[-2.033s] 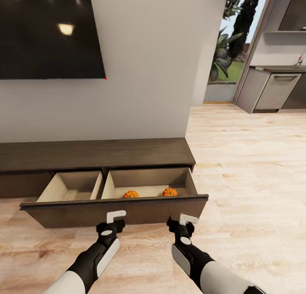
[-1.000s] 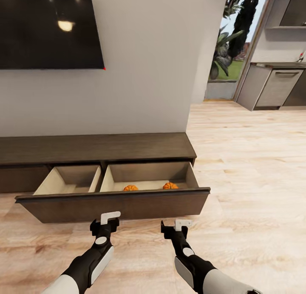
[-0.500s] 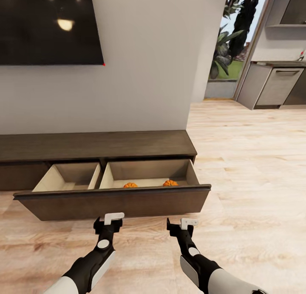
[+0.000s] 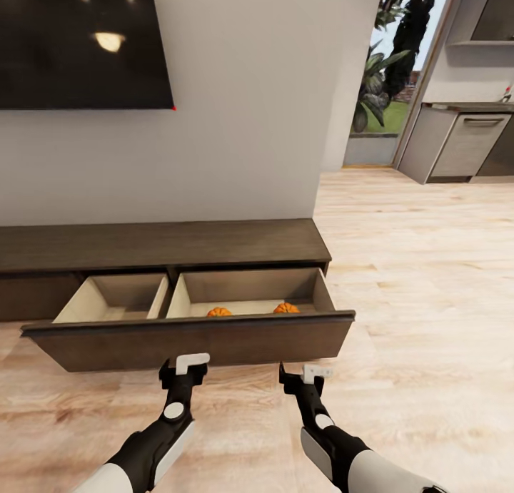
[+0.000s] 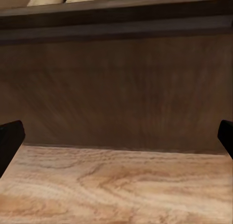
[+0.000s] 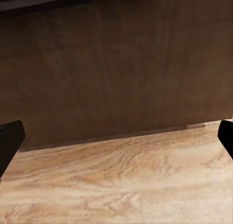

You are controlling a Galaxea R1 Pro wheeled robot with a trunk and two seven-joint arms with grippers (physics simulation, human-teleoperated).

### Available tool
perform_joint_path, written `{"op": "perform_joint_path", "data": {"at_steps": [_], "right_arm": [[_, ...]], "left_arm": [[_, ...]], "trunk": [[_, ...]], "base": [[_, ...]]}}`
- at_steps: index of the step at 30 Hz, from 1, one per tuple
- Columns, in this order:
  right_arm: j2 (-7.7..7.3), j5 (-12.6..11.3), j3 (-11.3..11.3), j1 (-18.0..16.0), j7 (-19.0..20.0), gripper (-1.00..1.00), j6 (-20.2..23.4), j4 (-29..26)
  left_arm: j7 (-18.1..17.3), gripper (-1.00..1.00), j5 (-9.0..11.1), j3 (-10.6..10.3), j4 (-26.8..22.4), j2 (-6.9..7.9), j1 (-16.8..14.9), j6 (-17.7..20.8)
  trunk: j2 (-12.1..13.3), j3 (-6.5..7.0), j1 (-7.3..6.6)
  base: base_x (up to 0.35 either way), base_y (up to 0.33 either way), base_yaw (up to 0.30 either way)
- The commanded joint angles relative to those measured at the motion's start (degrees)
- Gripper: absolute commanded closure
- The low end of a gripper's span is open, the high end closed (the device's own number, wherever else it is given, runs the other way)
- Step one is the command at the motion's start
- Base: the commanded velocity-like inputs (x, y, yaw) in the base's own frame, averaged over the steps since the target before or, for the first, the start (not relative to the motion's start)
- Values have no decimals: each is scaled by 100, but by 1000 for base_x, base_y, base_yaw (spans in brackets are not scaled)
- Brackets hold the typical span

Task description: Place each of the two pumpkins and all three candles from the living room inside a cabinet in the living room (use any cabinet), then make sure every cabinet is closed, and position the cauldron so it is next to a table in the living room.

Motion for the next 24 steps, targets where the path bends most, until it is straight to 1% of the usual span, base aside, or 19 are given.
{"op": "perform_joint_path", "data": {"at_steps": [1,9,15,24], "right_arm": [[0,-22,49,-5,-44,-100,-66,9],[1,-22,49,-5,-45,-100,-168,34],[2,-22,49,-5,-45,-100,-172,50],[5,-31,49,-5,-45,-100,-172,61]], "left_arm": [[37,-100,61,-47,1,6,-7,-31],[38,-100,60,-47,1,9,-7,-29],[42,-100,59,-47,1,12,-7,-48],[36,-100,89,-47,1,-5,-7,10]], "trunk": [[-2,-5,1],[-2,-5,1],[-2,-5,1],[-363,-166,198]], "base": [[198,0,0],[233,0,0],[48,0,0],[2,0,0]]}}
